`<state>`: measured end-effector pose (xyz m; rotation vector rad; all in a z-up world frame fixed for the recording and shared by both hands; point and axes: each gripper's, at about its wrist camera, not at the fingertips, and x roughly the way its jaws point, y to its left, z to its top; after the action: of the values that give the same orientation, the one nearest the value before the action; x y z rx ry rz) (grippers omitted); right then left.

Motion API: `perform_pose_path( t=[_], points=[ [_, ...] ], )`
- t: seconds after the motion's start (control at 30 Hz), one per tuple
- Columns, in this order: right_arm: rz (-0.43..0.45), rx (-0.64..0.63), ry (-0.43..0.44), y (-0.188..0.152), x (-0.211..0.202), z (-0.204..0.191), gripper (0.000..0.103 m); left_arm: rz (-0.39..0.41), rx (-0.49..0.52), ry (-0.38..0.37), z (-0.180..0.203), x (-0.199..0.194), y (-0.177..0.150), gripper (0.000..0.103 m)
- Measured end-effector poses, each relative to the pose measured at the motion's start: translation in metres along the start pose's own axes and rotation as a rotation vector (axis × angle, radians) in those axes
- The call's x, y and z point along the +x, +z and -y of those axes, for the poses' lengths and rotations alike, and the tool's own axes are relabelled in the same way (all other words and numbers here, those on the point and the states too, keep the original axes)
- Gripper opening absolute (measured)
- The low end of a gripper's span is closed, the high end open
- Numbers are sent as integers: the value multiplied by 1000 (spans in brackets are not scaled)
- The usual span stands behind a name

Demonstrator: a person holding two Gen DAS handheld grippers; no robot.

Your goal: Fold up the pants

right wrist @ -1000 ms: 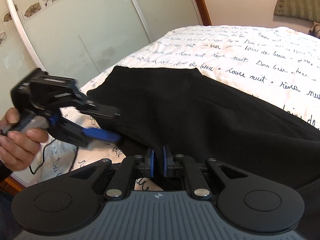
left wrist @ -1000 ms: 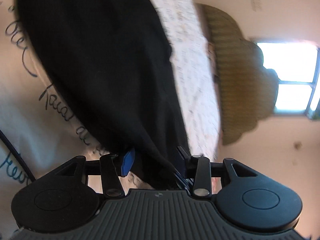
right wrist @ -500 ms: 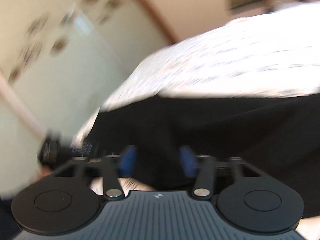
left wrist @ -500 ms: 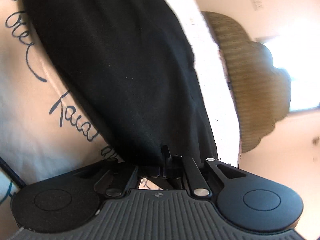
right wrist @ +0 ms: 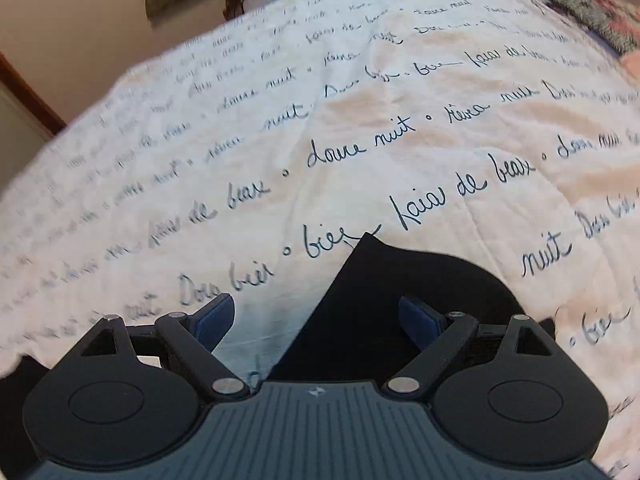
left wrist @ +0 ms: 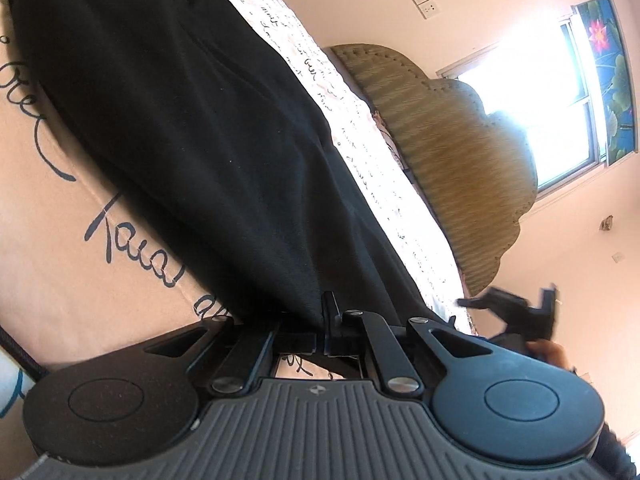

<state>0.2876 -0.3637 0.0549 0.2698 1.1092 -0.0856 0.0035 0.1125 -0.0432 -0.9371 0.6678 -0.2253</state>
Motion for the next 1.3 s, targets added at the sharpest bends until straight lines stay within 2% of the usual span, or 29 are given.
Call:
perform_pose_path(
  t=[0.07, 0.13, 0.17, 0.27, 0.33, 0.37, 0.4, 0.6, 0.73, 0.83, 0.9, 0.97, 1.0, 1.07, 1.13, 1.23, 1.3],
  points=[
    [-34, -78, -102, 2, 13, -13, 89, 0, -4, -10, 3, 6, 1, 15],
    [-46, -139, -161, 2, 24, -21, 78, 0, -9, -19, 1, 6, 2, 15],
    [-49, -160, -177, -1, 26, -23, 68, -1, -11, -24, 1, 5, 3, 15],
    [-46, -162, -177, -5, 23, -23, 64, -3, -15, -39, 1, 5, 4, 16],
    [-47, -131, -164, -4, 19, -17, 55, -5, -16, -49, 0, 5, 4, 17],
    [-46, -109, -150, 0, 18, -15, 42, -5, -17, -55, 0, 6, 4, 18],
    [-38, -90, -127, 1, 16, -10, 26, -6, -20, -61, -1, 6, 4, 19],
    [16, 18, -25, -9, 7, 9, 7, -5, -22, -80, -1, 8, 5, 21],
    [134, 146, 141, -11, -23, 28, 5, -4, -17, -90, -1, 7, 6, 23],
    [229, 221, 278, -26, -59, 46, 5, -3, -15, -98, -1, 8, 6, 25],
    [290, 239, 336, -40, -85, 61, 5, -1, -11, -101, -1, 8, 6, 26],
    [327, 265, 409, -56, -105, 75, 5, 0, -8, -103, 0, 8, 6, 27],
    [319, 270, 431, -62, -109, 81, 5, 0, -7, -102, 0, 9, 6, 27],
    [259, 246, 393, -68, -107, 81, 5, 2, 0, -97, 1, 9, 6, 27],
    [217, 195, 299, -67, -95, 71, 5, 5, 8, -91, 2, 10, 5, 27],
    [213, 55, 136, -63, -78, 33, 8, 7, 14, -88, 4, 10, 4, 27],
    [197, -62, 9, -62, -62, -5, 16, 9, 13, -90, 5, 10, 3, 27]
  ],
)
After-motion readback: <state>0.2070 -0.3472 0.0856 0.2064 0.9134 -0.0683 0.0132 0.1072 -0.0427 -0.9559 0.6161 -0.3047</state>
